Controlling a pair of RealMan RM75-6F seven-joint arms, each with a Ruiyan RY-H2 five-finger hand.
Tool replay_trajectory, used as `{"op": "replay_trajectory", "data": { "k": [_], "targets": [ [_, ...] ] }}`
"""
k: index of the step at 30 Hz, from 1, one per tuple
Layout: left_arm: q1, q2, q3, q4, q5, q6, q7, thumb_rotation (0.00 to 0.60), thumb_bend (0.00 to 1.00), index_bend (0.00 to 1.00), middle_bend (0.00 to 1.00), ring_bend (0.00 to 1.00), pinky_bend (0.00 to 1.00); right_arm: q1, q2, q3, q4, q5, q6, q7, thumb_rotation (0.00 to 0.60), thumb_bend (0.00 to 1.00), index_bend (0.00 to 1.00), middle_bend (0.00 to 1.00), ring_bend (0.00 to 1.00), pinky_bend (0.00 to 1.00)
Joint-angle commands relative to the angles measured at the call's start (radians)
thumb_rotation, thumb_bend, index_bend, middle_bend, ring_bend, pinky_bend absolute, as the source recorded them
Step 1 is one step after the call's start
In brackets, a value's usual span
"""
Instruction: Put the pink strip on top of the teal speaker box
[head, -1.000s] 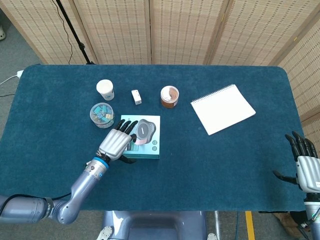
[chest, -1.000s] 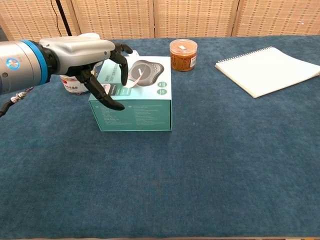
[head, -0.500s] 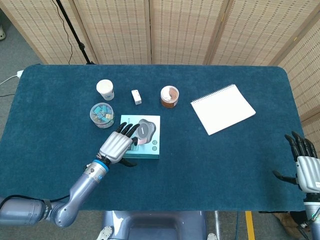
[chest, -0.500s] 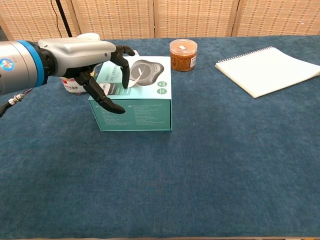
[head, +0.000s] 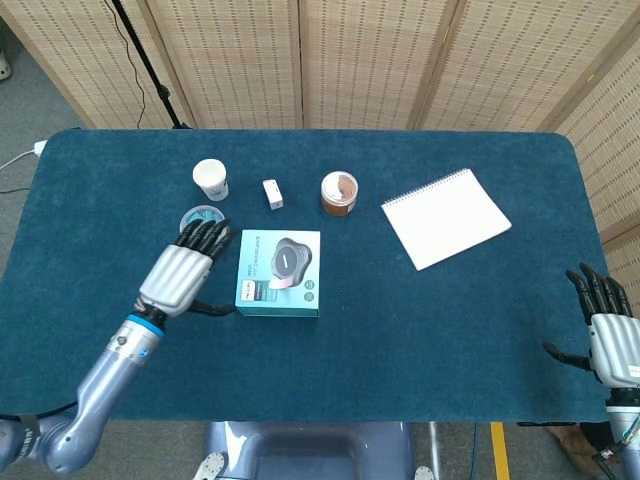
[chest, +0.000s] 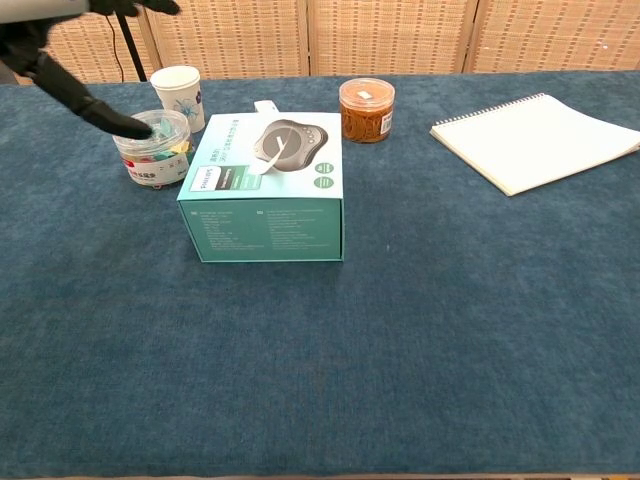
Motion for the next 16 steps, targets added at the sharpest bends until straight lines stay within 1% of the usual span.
{"op": "replay_trajectory", "data": {
  "k": [1, 2, 4, 7, 10, 11, 12, 15, 16],
  "targets": [
    [0.092, 0.081, 0.053, -0.017, 0.077, 0.064, -0.083, 0.459, 0.0, 0.0, 0.0, 0.0, 0.0, -0.001, -0.001, -0.003, 0.001, -0.005, 0.003, -0.006, 0.6, 0.0, 0.0, 0.0, 0.0, 0.0],
    [0.109, 0.092, 0.062, -0.012, 0.092, 0.073, -0.1, 0.477, 0.0, 0.0, 0.0, 0.0, 0.0, -0.001, -0.002, -0.004, 0.001, -0.006, 0.003, -0.008, 0.6, 0.0, 0.0, 0.0, 0.0, 0.0],
    [0.156, 0.119, 0.085, 0.012, 0.133, 0.097, -0.159, 0.539, 0.0, 0.0, 0.0, 0.0, 0.0, 0.0, -0.003, -0.006, 0.002, -0.009, 0.003, -0.016, 0.6, 0.0, 0.0, 0.0, 0.0, 0.0],
    [0.209, 0.14, 0.108, 0.051, 0.168, 0.122, -0.228, 0.598, 0.0, 0.0, 0.0, 0.0, 0.0, 0.0, -0.005, -0.008, 0.004, -0.012, 0.003, -0.028, 0.6, 0.0, 0.0, 0.0, 0.0, 0.0],
    [0.287, 0.145, 0.135, 0.132, 0.219, 0.169, -0.334, 0.6, 0.0, 0.0, 0.0, 0.0, 0.0, 0.0, -0.009, -0.009, 0.005, -0.008, 0.001, -0.047, 0.6, 0.0, 0.0, 0.0, 0.0, 0.0],
    [0.339, 0.137, 0.151, 0.173, 0.227, 0.21, -0.399, 0.6, 0.0, 0.0, 0.0, 0.0, 0.0, 0.001, -0.009, -0.008, 0.008, -0.005, 0.0, -0.059, 0.6, 0.0, 0.0, 0.0, 0.0, 0.0],
    [0.359, 0.129, 0.158, 0.198, 0.248, 0.228, -0.429, 0.6, 0.0, 0.0, 0.0, 0.0, 0.0, 0.001, -0.009, -0.008, 0.008, -0.004, 0.0, -0.064, 0.6, 0.0, 0.0, 0.0, 0.0, 0.0],
    [0.436, 0.079, 0.169, 0.314, 0.32, 0.309, -0.537, 0.6, 0.0, 0.0, 0.0, 0.0, 0.0, -0.001, -0.013, -0.005, 0.008, 0.0, 0.005, -0.079, 0.6, 0.0, 0.0, 0.0, 0.0, 0.0],
    [0.473, 0.055, 0.169, 0.357, 0.334, 0.352, -0.576, 0.6, 0.0, 0.0, 0.0, 0.0, 0.0, -0.001, -0.015, -0.005, 0.008, 0.0, 0.008, -0.085, 0.6, 0.0, 0.0, 0.0, 0.0, 0.0]
  ]
}}
